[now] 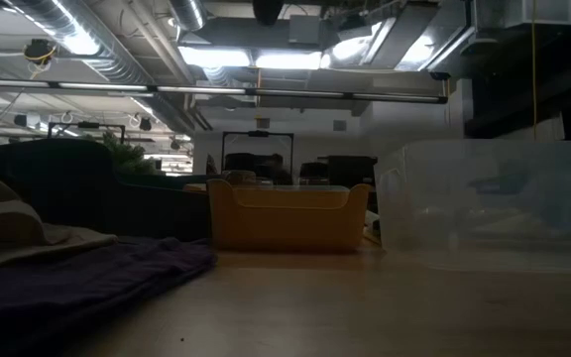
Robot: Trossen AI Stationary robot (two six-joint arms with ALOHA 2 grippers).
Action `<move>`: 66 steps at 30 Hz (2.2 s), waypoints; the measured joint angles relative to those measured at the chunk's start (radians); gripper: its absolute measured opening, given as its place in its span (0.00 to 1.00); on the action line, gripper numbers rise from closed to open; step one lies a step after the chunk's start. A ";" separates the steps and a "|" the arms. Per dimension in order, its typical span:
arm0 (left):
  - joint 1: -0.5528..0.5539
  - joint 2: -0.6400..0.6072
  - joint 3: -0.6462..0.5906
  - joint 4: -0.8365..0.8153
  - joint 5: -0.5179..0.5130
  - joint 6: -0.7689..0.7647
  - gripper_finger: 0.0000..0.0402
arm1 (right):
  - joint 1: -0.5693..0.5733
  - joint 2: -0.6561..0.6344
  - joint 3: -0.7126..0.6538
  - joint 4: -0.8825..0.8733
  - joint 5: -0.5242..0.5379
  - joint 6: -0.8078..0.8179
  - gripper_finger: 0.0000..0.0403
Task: Sort spices by type
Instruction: Put the bottom yellow seasoning bottle into the bottom transparent bin
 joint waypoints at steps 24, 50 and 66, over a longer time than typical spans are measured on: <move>0.045 -0.001 0.000 0.002 0.024 -0.119 0.64 | -0.001 0.000 0.000 -0.006 0.003 0.000 0.56; 0.073 -0.172 0.000 -0.287 0.049 -0.056 0.65 | -0.114 0.000 0.086 -0.386 -0.036 0.034 0.56; 0.105 -0.178 0.000 -0.314 0.048 -0.067 0.65 | -0.114 0.000 0.110 -0.675 -0.026 0.060 0.56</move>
